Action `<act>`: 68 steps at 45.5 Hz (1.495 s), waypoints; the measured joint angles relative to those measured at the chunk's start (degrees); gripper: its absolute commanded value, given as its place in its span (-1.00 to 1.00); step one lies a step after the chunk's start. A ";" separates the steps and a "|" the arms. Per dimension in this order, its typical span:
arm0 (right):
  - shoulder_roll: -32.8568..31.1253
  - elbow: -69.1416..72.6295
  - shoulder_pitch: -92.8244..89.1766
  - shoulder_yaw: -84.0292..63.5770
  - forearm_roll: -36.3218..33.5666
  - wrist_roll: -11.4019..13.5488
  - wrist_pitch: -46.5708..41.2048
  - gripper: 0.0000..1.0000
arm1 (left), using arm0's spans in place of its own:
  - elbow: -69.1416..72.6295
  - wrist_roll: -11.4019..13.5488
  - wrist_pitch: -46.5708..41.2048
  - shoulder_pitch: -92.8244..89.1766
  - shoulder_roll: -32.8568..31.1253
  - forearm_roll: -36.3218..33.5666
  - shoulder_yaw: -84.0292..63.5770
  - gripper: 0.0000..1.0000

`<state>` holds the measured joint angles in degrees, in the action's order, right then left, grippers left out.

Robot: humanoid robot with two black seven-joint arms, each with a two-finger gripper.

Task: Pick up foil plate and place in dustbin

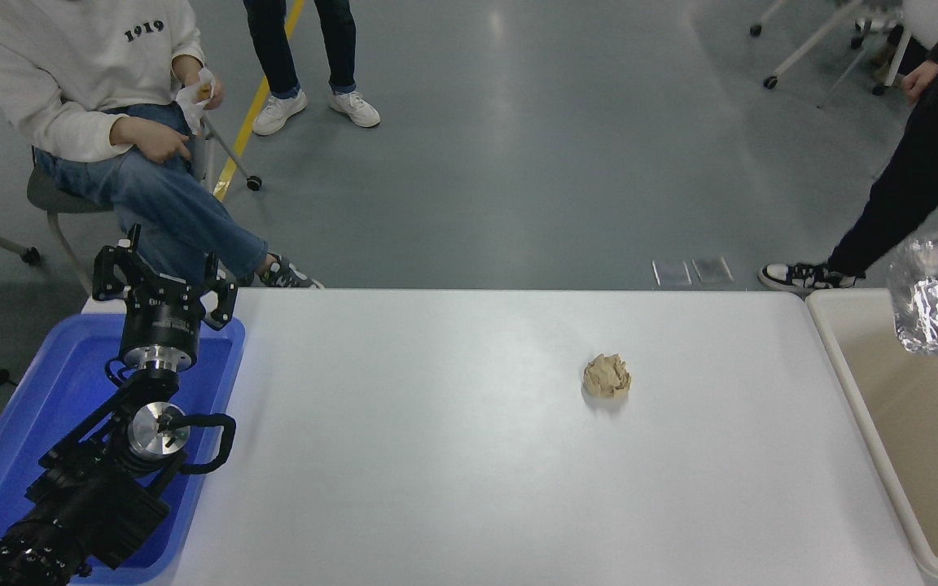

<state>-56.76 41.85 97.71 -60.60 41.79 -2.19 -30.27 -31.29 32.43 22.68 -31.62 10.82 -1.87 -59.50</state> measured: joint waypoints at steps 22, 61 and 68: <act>3.65 -21.99 -35.04 28.63 -1.31 0.41 5.10 -1.00 | 0.00 0.00 0.00 -0.02 -0.01 0.02 0.00 0.98; 19.18 -34.77 -56.76 38.87 -18.29 2.52 18.16 1.00 | 0.00 0.07 0.00 -0.02 -0.01 0.02 0.00 0.98; 19.52 -34.37 -56.54 39.00 -18.72 2.34 18.23 1.00 | 0.00 0.08 0.00 -0.02 -0.01 0.02 0.00 0.98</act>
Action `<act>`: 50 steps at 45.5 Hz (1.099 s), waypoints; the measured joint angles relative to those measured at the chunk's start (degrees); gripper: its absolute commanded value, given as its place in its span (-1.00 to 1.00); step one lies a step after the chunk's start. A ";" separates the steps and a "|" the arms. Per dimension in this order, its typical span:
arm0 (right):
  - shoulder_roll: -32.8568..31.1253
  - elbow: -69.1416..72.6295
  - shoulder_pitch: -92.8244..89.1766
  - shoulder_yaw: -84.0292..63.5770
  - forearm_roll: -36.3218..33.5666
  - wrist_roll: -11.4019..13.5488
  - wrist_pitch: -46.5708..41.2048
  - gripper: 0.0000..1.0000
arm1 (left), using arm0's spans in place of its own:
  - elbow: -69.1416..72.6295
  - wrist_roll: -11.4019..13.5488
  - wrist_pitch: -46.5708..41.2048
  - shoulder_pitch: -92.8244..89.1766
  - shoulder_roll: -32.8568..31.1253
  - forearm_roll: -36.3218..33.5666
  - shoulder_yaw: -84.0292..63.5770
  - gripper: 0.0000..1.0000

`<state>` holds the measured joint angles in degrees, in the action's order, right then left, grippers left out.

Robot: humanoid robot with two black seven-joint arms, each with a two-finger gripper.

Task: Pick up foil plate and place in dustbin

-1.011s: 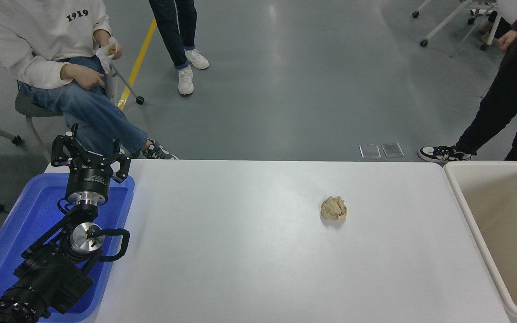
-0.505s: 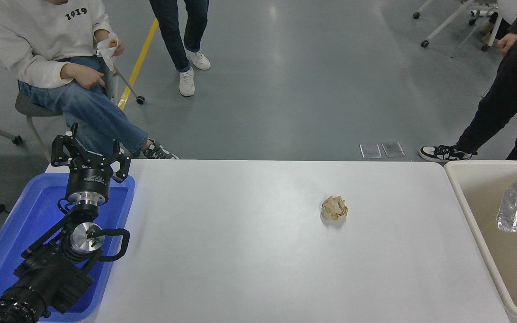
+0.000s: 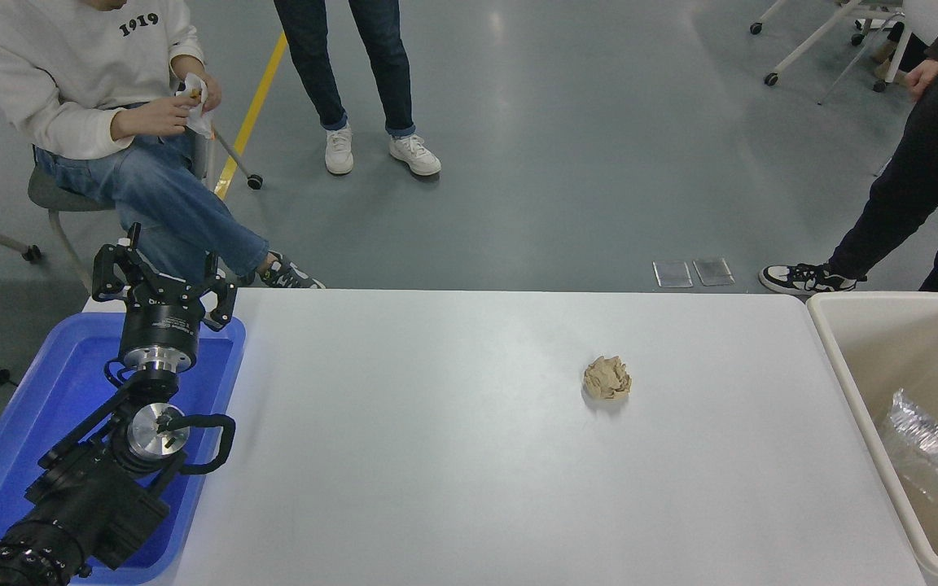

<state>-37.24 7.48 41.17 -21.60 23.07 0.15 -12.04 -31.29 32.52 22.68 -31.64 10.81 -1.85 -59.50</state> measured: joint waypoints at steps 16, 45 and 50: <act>-4.27 17.64 10.40 -0.60 1.79 -0.39 -0.45 1.00 | -0.01 0.00 0.00 -0.07 -0.01 0.00 0.03 0.98; -4.83 61.40 53.83 -26.89 8.59 0.09 -5.25 1.00 | -0.01 -0.09 0.00 -0.15 -0.01 -0.08 0.09 0.98; -0.74 67.65 63.82 -33.11 8.55 0.09 -8.37 1.00 | 0.00 -0.09 0.00 -0.09 -0.01 -0.09 0.09 0.98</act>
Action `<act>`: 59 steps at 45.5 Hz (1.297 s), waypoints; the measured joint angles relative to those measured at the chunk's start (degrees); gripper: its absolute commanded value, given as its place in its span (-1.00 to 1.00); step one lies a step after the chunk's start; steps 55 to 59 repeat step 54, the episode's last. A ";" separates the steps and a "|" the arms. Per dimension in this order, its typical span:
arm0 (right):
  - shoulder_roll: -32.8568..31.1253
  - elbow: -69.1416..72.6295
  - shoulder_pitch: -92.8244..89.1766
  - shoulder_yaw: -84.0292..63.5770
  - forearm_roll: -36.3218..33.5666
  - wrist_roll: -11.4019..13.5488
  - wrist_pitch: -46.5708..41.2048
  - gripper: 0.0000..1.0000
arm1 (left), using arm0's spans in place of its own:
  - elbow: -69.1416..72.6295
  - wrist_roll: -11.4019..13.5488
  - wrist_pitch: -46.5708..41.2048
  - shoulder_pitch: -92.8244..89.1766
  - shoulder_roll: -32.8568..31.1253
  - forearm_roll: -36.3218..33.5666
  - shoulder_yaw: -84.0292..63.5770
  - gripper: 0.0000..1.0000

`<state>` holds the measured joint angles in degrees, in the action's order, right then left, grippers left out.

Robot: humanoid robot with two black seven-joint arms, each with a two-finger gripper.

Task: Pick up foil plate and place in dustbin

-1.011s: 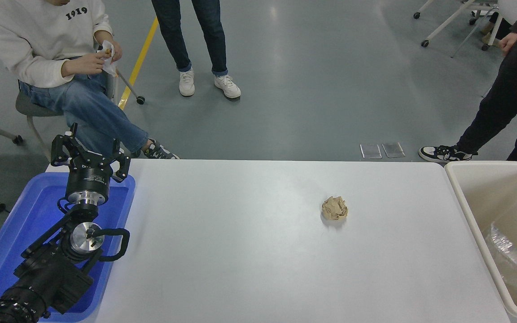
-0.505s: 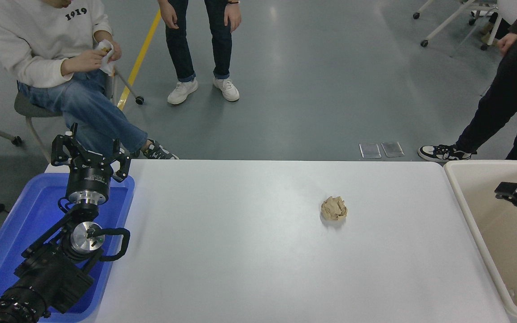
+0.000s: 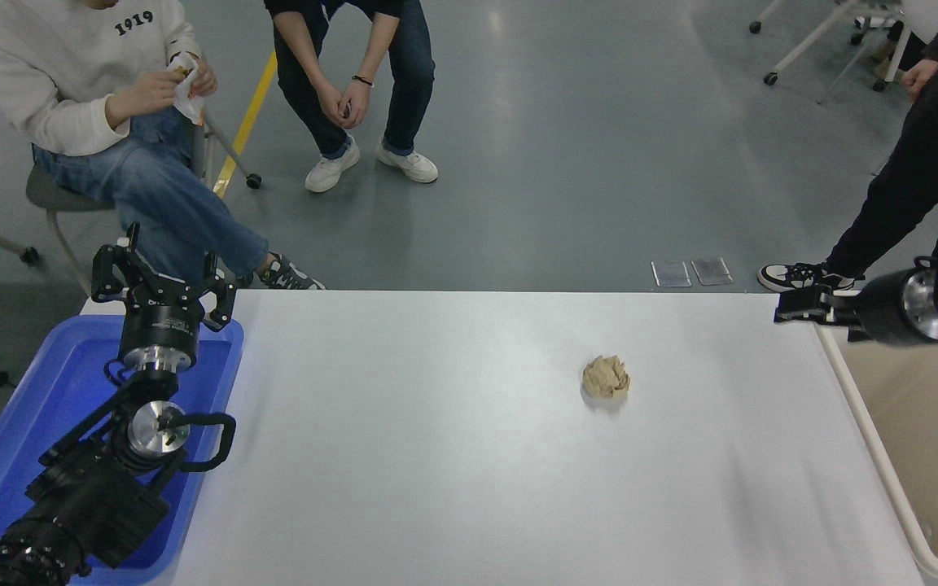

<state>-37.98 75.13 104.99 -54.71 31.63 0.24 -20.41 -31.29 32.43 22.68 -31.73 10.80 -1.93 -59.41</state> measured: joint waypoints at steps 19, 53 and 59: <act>17.24 10.85 22.60 -8.34 -12.53 0.00 -14.61 1.00 | 0.01 0.00 0.00 0.08 0.01 0.00 0.00 0.98; 24.08 21.57 44.26 -16.80 -25.46 0.60 -24.30 1.00 | 0.00 0.00 0.00 0.14 0.01 0.08 -0.06 0.98; 24.08 21.72 44.49 -16.98 -25.65 0.60 -24.34 1.00 | 0.00 0.00 0.00 0.14 0.01 0.08 -0.06 0.98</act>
